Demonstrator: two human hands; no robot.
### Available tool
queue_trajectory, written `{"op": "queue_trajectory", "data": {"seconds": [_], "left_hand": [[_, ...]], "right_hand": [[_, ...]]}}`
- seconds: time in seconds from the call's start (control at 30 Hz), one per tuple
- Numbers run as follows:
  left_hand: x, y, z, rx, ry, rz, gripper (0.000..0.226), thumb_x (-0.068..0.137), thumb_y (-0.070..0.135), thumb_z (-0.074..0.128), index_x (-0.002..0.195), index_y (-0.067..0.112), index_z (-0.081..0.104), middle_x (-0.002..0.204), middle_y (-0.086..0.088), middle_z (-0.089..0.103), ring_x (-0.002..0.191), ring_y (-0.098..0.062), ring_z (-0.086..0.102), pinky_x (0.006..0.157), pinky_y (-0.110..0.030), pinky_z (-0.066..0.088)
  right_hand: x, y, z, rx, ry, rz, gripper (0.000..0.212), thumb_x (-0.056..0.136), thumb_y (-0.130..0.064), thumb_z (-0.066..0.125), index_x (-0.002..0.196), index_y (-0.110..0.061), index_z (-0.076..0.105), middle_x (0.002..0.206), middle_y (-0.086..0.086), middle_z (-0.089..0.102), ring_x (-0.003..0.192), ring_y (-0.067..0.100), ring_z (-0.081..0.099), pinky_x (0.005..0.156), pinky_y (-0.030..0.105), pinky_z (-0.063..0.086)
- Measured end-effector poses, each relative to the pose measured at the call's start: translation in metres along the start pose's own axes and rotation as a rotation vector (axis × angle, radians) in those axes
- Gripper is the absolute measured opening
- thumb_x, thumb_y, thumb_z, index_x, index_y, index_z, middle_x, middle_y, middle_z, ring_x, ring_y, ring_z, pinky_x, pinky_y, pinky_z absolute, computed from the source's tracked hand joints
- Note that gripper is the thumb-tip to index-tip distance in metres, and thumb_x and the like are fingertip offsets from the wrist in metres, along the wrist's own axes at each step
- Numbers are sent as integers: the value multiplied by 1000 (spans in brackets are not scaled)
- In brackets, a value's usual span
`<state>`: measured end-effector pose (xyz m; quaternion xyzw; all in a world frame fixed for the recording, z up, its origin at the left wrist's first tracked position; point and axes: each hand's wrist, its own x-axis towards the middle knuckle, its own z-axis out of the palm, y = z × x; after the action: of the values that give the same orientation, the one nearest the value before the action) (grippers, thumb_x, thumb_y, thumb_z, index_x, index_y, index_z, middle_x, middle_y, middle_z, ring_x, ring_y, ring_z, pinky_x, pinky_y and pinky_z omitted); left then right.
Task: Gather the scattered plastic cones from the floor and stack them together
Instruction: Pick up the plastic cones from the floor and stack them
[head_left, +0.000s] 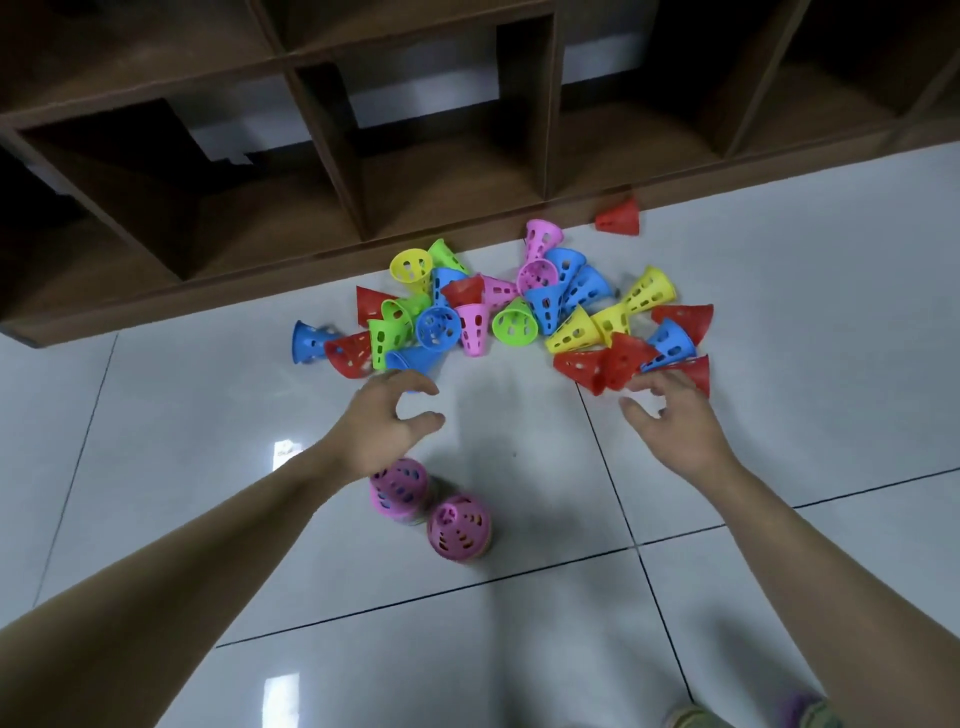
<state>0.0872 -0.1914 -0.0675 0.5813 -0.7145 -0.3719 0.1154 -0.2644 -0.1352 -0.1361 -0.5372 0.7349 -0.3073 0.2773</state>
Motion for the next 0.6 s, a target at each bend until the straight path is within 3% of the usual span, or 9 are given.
{"op": "queue_trajectory", "data": {"seconds": [0.17,0.23,0.3,0.4,0.5,0.6], "left_hand": [[54,40,41,132,-130,141,53,75,51,63,125,34,58,128,8,49,124,-14,46,109,-33,37],[73,52,59,180,-150,202,58,78,48,67,133,32,55,133,7,48,127,-16,45,111,-34,36],[93,60,78,196,-167,246,62,84,36,73,140,28,50,141,4,45,131,-17,44,112,-31,35],[122,75,107,270,-218,315,74,85,27,73,151,21,38,150,-1,38,138,-19,38,111,-25,30],[149,87,132,345,-240,354,81,82,29,75,152,19,35,154,-5,37,143,-25,34,117,-34,29],[163,90,155,500,-229,341,87,77,44,76,151,29,33,150,-1,42,141,-27,35,116,-42,25]], "right_hand": [[20,31,-27,-275,-15,-105,37,82,-20,77,117,-10,66,117,6,66,114,26,55,98,33,41],[30,41,-35,-399,-34,-104,48,82,-25,76,125,-10,62,126,9,63,123,30,52,103,42,42],[37,49,-39,-458,-33,-34,57,83,-27,74,134,-8,57,135,12,59,130,33,49,106,46,41],[43,55,-41,-490,-72,111,61,88,-36,68,141,-11,51,142,9,54,134,29,44,110,42,36],[42,55,-41,-587,-122,152,58,88,-50,63,135,-17,53,129,6,61,127,27,48,105,40,36],[35,55,-41,-687,-282,250,40,86,-54,59,109,-22,58,103,-1,68,106,23,61,87,34,43]]}}
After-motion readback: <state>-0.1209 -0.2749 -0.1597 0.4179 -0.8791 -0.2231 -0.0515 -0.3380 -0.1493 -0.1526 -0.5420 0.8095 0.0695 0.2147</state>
